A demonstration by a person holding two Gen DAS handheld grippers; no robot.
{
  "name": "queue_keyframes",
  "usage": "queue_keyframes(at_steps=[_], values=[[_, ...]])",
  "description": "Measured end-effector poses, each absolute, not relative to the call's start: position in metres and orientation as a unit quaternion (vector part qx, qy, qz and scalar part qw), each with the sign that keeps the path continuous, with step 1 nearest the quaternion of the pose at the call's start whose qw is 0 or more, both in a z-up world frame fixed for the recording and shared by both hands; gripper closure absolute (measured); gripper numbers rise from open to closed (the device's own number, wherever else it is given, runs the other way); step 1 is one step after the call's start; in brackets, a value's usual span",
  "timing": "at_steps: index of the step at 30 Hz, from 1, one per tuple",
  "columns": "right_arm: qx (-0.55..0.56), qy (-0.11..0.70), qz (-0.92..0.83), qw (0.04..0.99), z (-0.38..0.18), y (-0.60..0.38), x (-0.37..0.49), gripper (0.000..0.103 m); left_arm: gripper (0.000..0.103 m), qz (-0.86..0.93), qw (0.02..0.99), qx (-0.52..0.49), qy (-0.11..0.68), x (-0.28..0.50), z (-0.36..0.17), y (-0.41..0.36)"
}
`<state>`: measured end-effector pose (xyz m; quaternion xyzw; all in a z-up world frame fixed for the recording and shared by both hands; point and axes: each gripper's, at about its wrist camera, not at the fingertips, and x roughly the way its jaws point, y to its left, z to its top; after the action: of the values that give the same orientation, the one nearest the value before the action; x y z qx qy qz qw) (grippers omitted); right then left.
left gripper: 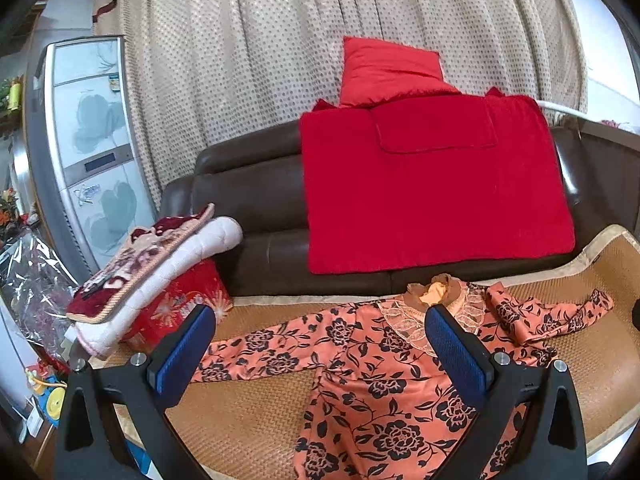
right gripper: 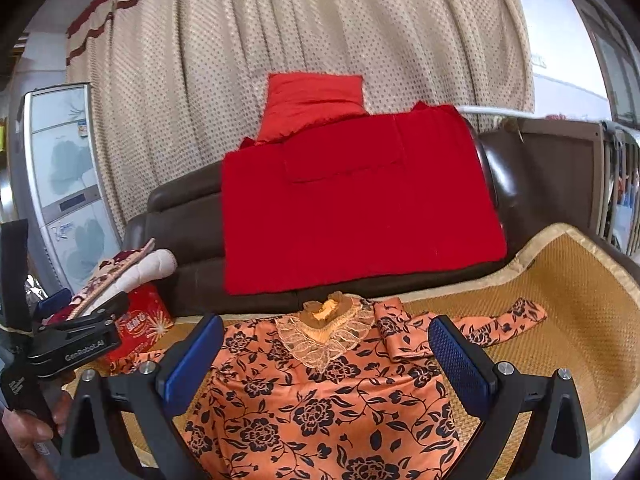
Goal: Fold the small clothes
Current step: 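Move the right gripper to the blouse sleeve cuff lying on the mat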
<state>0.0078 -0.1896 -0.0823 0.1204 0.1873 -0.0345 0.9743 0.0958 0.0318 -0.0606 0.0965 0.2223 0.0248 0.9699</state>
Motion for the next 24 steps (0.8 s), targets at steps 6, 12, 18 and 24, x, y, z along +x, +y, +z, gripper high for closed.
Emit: queue_keyframes(at_steps=[6,12,18,24], values=[[0.169,0.221,-0.078,0.957,-0.129,-0.24,0.048,0.0,0.0,-0.003,0.96,0.108,0.258,0.156,-0.104,-0.001],[0.291,0.248,-0.175,0.907,-0.208,-0.345,0.089,0.0,0.0,-0.048,0.946,0.082,0.311,0.222,-0.164,-0.04],[0.291,0.27,-0.228,0.889,-0.235,-0.39,0.109,0.0,0.0,-0.078,0.943,0.057,0.319,0.254,-0.19,-0.059],[0.271,0.285,-0.197,0.898,-0.248,-0.376,0.141,0.0,0.0,-0.081,0.941,0.06,0.322,0.263,-0.197,-0.059]])
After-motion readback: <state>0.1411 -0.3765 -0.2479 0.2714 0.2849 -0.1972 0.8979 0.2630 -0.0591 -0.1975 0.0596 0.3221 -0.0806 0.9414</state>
